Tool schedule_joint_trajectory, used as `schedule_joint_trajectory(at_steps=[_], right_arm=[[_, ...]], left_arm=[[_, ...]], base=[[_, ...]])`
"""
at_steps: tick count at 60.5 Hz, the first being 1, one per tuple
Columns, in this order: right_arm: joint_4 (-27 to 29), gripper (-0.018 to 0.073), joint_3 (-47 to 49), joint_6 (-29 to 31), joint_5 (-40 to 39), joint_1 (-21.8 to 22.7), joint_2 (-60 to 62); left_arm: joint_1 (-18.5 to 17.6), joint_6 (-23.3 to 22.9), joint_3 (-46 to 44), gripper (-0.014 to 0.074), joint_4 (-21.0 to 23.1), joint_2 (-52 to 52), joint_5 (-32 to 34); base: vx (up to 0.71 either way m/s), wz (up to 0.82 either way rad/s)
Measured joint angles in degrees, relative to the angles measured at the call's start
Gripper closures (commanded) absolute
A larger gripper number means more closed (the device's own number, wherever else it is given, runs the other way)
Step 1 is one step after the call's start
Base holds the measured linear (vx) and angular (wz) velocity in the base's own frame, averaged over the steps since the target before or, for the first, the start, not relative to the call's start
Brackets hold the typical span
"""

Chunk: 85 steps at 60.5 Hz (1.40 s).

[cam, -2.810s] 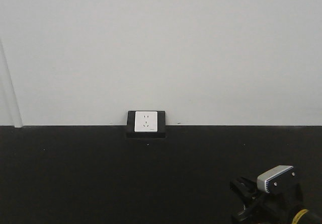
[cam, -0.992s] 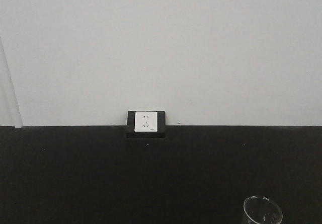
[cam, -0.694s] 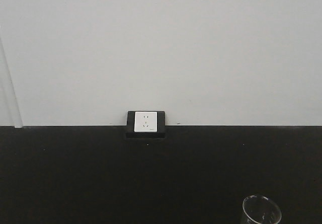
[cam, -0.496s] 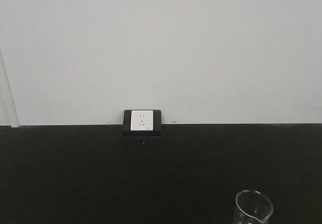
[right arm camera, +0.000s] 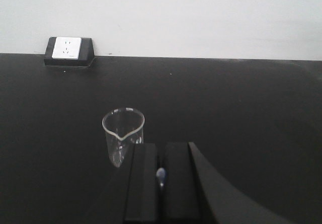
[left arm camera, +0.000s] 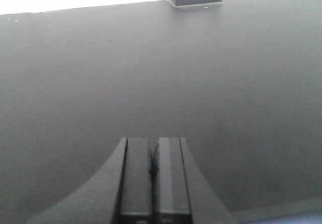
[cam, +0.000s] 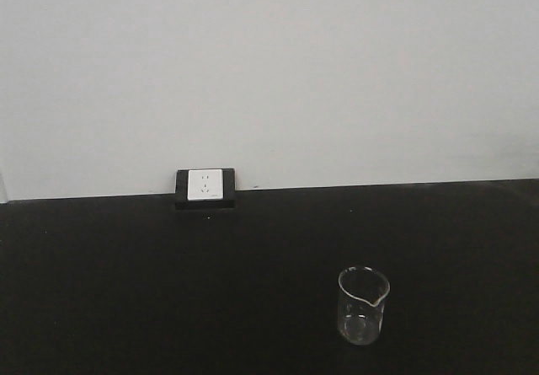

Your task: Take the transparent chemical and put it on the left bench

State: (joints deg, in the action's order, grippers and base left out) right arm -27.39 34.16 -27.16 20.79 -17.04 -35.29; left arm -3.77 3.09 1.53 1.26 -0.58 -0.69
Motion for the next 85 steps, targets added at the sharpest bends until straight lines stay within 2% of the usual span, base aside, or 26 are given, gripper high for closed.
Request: schedule_joint_trajectory(at_steps=[28,85], right_arm=[[0.0,0.0562,0.0,0.0,0.06,0.0,0.0],[0.0,0.0562,0.0,0.0,0.06,0.0,0.0]], left_arm=[[0.0,0.0,0.0,0.06,0.0,0.0,0.0],[0.0,0.0,0.0,0.06,0.0,0.0,0.0]], base=[[-0.33,0.1],[-0.37,0.47]])
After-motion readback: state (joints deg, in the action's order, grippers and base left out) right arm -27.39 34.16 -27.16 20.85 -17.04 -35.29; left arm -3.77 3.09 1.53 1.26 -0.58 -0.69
